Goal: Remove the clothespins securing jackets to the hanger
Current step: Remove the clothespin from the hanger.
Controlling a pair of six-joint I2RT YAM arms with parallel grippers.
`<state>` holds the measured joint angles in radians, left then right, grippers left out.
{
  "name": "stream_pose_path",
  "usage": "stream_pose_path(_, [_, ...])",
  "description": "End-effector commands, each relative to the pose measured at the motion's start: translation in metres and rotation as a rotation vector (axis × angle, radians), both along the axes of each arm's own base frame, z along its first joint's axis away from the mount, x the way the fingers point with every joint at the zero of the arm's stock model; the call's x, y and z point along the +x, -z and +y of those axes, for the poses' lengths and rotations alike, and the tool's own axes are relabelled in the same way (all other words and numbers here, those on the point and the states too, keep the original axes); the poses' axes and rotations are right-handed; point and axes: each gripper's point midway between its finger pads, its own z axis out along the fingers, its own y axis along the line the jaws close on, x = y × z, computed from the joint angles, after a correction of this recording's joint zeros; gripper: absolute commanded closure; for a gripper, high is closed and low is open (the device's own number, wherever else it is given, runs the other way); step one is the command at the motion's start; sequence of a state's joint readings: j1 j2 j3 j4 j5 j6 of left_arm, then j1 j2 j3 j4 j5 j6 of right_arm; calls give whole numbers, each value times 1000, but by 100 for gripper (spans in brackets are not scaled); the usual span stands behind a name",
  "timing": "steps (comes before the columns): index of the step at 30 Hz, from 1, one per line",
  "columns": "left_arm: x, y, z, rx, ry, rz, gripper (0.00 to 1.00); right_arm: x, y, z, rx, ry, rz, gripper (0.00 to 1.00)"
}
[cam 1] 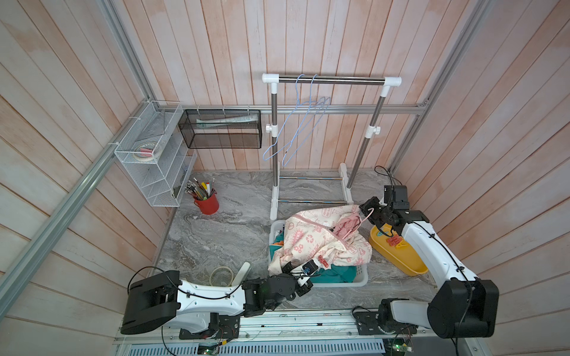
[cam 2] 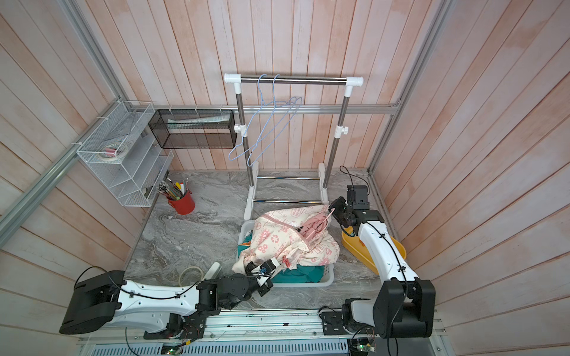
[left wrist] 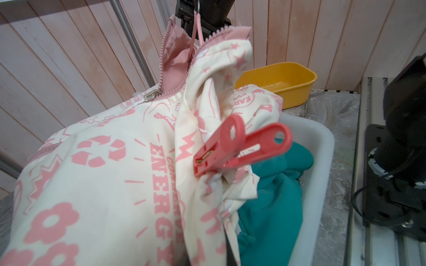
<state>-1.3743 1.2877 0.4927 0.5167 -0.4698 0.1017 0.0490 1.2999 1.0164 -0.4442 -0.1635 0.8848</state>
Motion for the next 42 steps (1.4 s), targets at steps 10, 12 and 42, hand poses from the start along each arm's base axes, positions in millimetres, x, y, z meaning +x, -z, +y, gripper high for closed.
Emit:
stream_pose_path(10, [-7, 23, 1, 64, 24, 18, 100, 5, -2, -5, -10, -4, 0, 86])
stream_pose_path(12, [-6, 23, 3, 65, 13, 19, 100, 4, -2, -4, -6, -5, -2, 91])
stream_pose_path(42, [-1, 20, 18, 55, -35, 86, 100, -13, -8, -126, -139, 254, -47, 100])
